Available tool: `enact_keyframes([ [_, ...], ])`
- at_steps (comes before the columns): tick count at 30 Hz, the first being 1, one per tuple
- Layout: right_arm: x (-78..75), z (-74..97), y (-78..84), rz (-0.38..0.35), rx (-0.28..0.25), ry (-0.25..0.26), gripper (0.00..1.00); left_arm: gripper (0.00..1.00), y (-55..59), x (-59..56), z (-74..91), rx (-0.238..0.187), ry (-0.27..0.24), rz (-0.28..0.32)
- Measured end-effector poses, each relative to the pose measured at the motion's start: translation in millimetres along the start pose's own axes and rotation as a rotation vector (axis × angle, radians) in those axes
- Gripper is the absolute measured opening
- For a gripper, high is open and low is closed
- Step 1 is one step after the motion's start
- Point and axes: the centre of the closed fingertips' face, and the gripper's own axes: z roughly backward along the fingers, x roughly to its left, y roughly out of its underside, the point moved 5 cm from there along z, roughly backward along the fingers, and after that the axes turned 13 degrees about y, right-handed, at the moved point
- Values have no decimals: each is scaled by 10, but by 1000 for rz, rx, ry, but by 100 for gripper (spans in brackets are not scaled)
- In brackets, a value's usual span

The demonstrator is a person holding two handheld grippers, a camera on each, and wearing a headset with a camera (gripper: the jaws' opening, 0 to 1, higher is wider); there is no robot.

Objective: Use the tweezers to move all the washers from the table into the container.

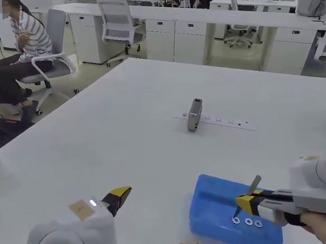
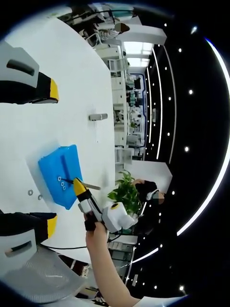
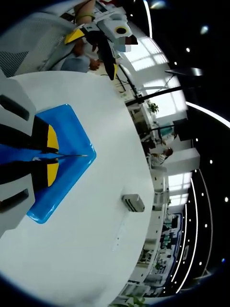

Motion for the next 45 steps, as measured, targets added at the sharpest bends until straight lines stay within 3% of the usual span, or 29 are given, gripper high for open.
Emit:
enact_keyframes([
  [11,187,148,-103,46,-55,-22,4,96,14,-19,-17,14,13,-4],
  [20,226,265,-109,39,-76,-29,4,96,15,-19,-17,14,14,-4],
  [33,338,509,-149,-9,-140,-29,4,96,11,-25,-15,13,15,-7],
  [45,437,602,-50,-61,-137,-60,4,96,10,-25,-8,11,12,-5],
])
